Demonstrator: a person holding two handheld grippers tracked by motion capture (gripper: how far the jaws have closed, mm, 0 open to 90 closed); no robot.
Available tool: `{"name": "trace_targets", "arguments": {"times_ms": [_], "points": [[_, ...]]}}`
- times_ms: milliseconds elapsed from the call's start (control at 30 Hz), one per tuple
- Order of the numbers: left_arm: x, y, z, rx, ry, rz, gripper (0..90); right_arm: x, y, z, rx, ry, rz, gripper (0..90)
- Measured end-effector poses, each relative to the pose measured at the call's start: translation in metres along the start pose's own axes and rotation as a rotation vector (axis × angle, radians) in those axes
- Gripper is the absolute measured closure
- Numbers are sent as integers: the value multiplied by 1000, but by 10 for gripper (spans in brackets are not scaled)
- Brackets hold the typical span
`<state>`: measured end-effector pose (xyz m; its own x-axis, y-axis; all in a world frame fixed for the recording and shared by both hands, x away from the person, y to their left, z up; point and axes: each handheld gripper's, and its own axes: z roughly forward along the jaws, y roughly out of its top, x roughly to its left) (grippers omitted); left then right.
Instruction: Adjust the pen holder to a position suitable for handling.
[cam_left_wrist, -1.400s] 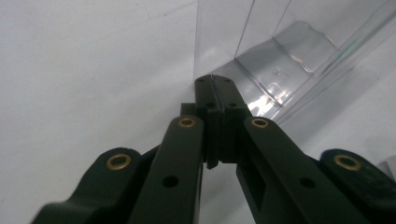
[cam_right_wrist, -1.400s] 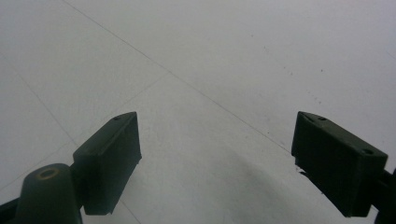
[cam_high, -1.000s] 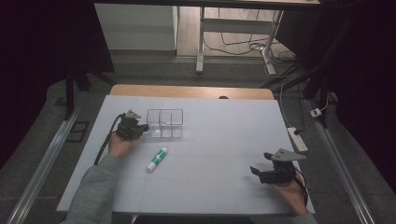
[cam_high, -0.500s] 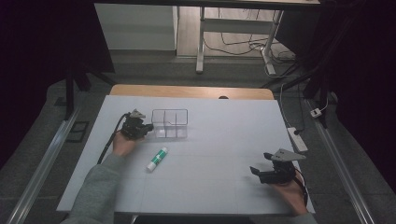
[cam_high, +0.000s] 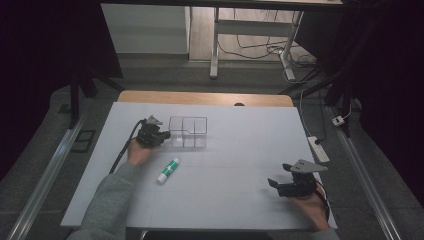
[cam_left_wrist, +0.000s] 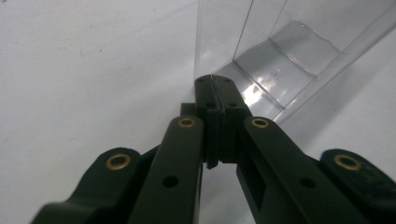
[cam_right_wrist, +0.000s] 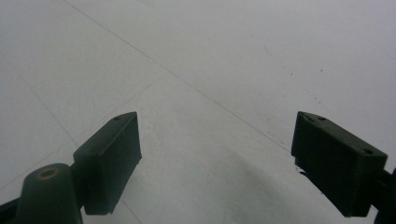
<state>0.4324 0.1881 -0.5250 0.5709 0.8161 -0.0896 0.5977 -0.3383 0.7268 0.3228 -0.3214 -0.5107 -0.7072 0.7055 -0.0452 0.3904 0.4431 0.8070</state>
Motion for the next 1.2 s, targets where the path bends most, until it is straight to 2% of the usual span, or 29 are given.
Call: {"name": "trace_targets", "arguments": {"times_ms": [200,433,667,1200], "points": [[-5,5,6,8,-23,0,886,0,0,0,3,-1,1,150],[-13,10,13,15,-34,27,885,0,0,0,5,-1,-1,150],[-18,13,19,22,-51,27,885,0,0,0,5,-1,0,150],[-34,24,32,34,-80,72,884,-1,0,1,8,2,7,150]]}}
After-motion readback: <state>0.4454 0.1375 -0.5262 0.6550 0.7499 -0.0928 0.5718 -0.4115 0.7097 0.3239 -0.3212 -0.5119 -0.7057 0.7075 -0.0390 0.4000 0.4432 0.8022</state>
